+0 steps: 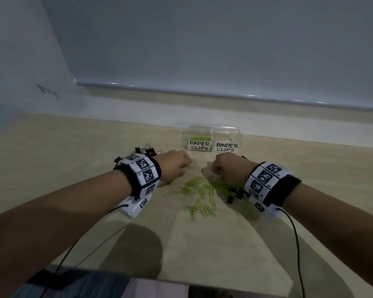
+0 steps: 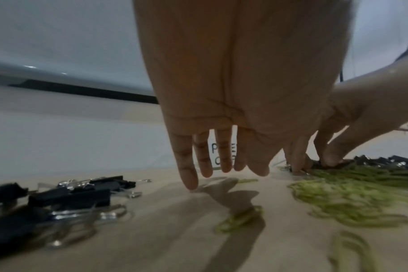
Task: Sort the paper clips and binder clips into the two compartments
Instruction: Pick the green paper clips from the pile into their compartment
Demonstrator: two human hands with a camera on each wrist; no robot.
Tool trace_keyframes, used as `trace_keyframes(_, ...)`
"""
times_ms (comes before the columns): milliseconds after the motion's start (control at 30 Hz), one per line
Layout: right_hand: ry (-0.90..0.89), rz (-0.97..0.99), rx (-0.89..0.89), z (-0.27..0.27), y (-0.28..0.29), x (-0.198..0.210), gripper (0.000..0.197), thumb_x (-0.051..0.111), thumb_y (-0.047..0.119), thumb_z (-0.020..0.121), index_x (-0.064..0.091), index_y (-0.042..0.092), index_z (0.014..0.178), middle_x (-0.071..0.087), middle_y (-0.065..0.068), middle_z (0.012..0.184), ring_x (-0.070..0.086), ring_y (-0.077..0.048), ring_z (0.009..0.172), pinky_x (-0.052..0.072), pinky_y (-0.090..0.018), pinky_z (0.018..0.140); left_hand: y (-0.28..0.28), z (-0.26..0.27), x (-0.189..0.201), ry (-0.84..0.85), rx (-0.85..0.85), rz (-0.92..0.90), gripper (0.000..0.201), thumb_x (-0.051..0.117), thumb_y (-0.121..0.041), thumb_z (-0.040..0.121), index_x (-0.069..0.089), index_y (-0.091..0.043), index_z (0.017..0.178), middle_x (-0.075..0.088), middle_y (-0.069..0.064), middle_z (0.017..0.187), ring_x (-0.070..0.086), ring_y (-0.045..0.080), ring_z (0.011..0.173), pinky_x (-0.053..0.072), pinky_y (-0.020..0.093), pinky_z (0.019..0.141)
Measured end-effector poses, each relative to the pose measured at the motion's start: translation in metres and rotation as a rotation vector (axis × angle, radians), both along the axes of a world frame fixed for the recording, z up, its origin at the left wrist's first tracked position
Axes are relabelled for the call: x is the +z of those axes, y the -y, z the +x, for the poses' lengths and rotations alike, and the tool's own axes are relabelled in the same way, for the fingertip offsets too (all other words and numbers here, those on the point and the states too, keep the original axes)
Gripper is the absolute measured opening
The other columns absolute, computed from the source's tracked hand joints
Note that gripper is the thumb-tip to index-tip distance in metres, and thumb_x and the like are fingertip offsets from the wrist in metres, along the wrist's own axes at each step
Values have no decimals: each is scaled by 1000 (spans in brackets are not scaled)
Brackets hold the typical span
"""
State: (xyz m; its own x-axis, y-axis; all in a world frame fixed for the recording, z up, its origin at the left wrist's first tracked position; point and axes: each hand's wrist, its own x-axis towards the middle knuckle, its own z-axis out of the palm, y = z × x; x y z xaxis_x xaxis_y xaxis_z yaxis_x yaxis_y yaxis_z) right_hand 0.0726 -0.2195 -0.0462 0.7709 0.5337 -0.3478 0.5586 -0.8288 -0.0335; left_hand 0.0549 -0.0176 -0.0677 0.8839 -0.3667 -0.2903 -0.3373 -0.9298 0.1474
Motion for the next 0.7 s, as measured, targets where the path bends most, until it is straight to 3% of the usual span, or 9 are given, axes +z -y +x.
trace_keyframes(67, -8, -52, -17, -7, -3, -5, 21, 46, -6, 81, 63, -7, 94, 49, -22, 90, 54, -32, 79, 45, -37, 68, 4, -6, -7, -5, -32, 74, 41, 42, -21, 99, 44, -15, 140, 34, 4, 148, 39, 29, 126, 36, 38, 107)
trace_keyframes(200, 28, -12, 114, -26, -8, -8, 37, 47, -8, 83, 65, 7, 112, 53, -13, 111, 56, -31, 100, 45, -33, 77, 6, -30, -9, 13, -100, 67, 37, 42, -22, 100, 49, -17, 135, 37, 3, 145, 40, 29, 125, 36, 35, 103)
trace_keyframes(300, -31, 101, 132, -29, -2, -5, 43, 47, -8, 85, 66, 12, 118, 59, -9, 118, 57, -28, 105, 49, -37, 88, -1, -55, 0, -9, -33, -5, 49, 48, -47, 93, 51, -16, 132, 40, 2, 139, 40, 24, 120, 40, 37, 99)
trace_keyframes(400, -50, 158, 96, -23, 6, 5, 35, 63, 18, 87, 62, 13, 122, 57, -6, 118, 55, -25, 106, 48, -37, 90, -1, -74, 3, -29, 81, 36, 97, 58, -77, 67, 38, -17, 139, 38, 5, 131, 40, 24, 116, 44, 39, 96)
trace_keyframes(467, -60, 93, 120, -20, 8, 6, 67, 75, 46, 72, 53, 17, 128, 50, -3, 119, 52, -23, 105, 47, -38, 92, 6, -79, 0, -52, 139, 54, 114, 63, -82, 55, 30, -17, 143, 36, 7, 130, 38, 26, 119, 44, 41, 98)
trace_keyframes(500, -73, 49, 127, -20, 7, 5, 79, 78, 52, 66, 49, 18, 131, 47, -2, 120, 50, -22, 105, 47, -40, 93, 11, -79, -2, -49, 153, 51, 115, 65, -81, 53, 30, -17, 142, 35, 7, 130, 37, 27, 119, 44, 42, 98)
trace_keyframes(567, -85, 10, 153, -23, 3, -1, 81, 80, 51, 62, 48, 19, 129, 44, -2, 119, 46, -22, 103, 45, -39, 91, 20, -74, -7, -26, 165, 8, 107, 69, -77, 53, 37, -17, 136, 37, 7, 125, 40, 27, 116, 45, 43, 96)
trace_keyframes(700, -35, 73, 144, -24, -4, -9, 47, 81, 36, 67, 62, 15, 105, 47, -3, 106, 48, -22, 91, 45, -34, 77, 35, -61, -8, -19, 202, -168, 72, 79, -55, 62, 53, -19, 118, 47, 5, 114, 50, 24, 103, 47, 36, 88)
